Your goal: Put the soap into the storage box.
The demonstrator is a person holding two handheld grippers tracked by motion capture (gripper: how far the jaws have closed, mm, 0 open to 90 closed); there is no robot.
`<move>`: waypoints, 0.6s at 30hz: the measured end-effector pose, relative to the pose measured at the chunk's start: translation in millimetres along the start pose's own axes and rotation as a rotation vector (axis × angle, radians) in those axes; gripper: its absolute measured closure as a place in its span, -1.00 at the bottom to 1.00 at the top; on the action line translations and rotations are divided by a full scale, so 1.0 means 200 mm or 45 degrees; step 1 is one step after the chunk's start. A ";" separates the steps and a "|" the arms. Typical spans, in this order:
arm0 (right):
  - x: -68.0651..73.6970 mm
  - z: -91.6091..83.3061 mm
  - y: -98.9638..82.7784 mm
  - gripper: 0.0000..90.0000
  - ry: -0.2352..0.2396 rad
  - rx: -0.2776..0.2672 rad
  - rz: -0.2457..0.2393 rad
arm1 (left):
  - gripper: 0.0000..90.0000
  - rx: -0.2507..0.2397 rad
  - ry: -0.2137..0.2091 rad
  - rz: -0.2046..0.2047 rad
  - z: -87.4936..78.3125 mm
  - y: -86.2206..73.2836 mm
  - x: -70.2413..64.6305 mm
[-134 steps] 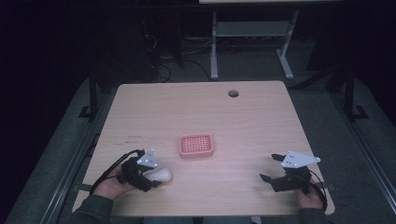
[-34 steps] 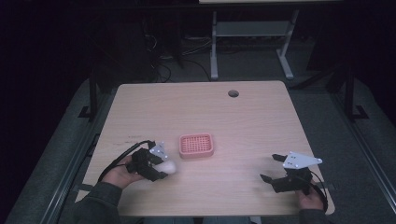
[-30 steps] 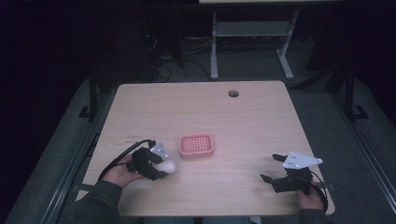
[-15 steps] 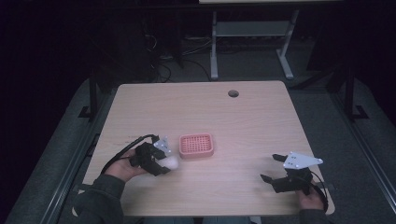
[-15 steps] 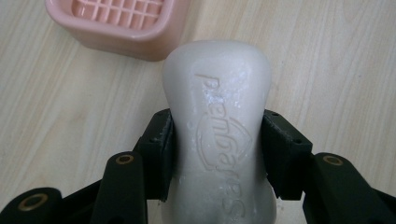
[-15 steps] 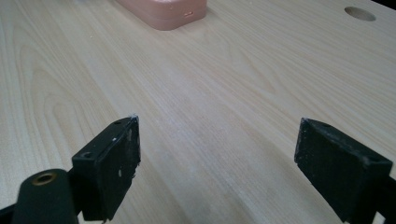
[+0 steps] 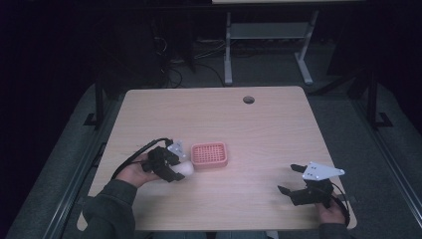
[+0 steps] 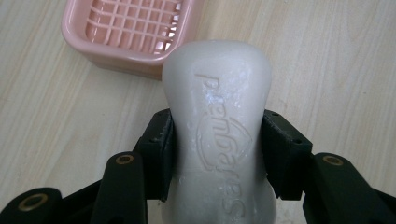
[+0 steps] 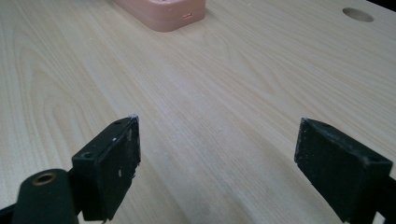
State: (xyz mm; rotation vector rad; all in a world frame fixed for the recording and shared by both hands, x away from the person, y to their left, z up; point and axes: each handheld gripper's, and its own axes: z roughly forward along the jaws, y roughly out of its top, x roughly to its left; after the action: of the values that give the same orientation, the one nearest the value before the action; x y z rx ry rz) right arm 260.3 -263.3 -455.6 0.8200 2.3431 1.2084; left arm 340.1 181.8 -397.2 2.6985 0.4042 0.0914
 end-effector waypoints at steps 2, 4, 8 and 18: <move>0.00 0.00 0.00 -0.70 0.001 -0.001 -0.001 | 0.10 0.001 -0.003 0.005 0.00 0.01 0.01; 0.00 0.00 0.00 -0.70 0.001 -0.002 0.001 | 0.10 0.007 -0.005 0.005 0.00 0.02 0.01; 0.00 0.00 0.00 -0.70 0.000 -0.002 0.002 | 0.10 0.013 -0.004 0.014 0.00 0.05 0.02; 0.00 -0.01 0.00 -0.70 0.000 -0.009 0.001 | 0.10 0.018 -0.002 0.040 0.00 0.11 0.05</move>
State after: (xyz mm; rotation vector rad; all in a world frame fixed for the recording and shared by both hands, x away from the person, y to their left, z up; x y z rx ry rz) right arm 259.8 -264.5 -454.6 0.8187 2.3371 1.2165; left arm 355.2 164.7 -388.8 2.7193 0.3629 0.0954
